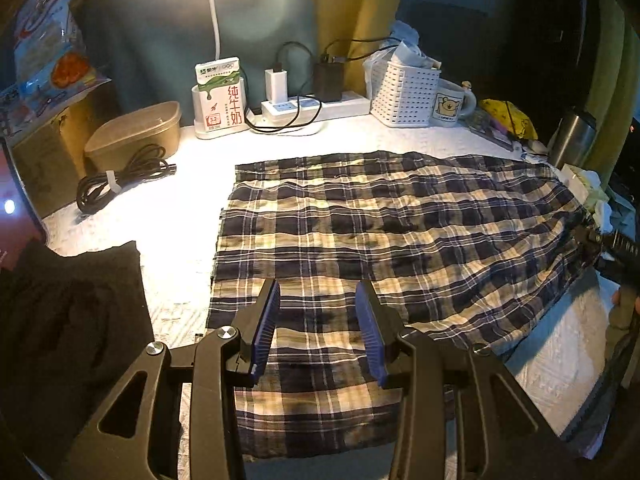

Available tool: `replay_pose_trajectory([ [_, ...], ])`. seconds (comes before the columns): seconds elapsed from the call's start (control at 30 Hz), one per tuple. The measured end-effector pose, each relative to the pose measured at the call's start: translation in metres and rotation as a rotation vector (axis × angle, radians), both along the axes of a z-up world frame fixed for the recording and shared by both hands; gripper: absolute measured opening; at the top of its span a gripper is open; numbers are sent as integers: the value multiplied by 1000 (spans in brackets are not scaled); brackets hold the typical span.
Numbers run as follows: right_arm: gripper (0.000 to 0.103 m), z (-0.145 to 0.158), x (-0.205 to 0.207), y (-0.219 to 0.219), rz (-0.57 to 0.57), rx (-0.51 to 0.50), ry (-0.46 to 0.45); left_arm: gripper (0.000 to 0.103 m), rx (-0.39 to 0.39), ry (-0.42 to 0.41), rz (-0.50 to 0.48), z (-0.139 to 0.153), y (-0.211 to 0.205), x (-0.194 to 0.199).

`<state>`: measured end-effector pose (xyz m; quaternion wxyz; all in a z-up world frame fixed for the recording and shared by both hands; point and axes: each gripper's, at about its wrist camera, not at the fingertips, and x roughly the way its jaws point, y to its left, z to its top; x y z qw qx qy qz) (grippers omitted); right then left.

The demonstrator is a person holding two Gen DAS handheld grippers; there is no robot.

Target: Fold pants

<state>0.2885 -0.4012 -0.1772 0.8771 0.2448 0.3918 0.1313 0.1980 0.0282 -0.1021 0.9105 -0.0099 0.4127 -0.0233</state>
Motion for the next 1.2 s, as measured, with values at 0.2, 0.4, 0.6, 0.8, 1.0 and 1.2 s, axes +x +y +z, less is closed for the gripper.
replay_pose_trajectory([
  [0.2, 81, -4, 26, -4, -18, 102, -21, 39, 8, 8, 24, 2, 2, 4],
  [0.4, 24, -12, 45, -12, -43, 118, 0, 39, 19, -7, 50, 9, 9, 7],
  [0.6, 11, 3, 42, -20, -46, 37, -59, 39, 15, -9, 64, 10, 18, 8],
  [0.8, 11, 23, 36, -45, -122, -37, -95, 39, 0, -25, 62, 13, 23, 4],
  [1.0, 11, 51, 24, -45, -136, -116, -149, 39, -28, -37, 65, 12, 33, 1],
  [1.2, 11, 83, 13, -19, -113, -183, -226, 39, -37, -52, 40, 11, 40, -5],
])
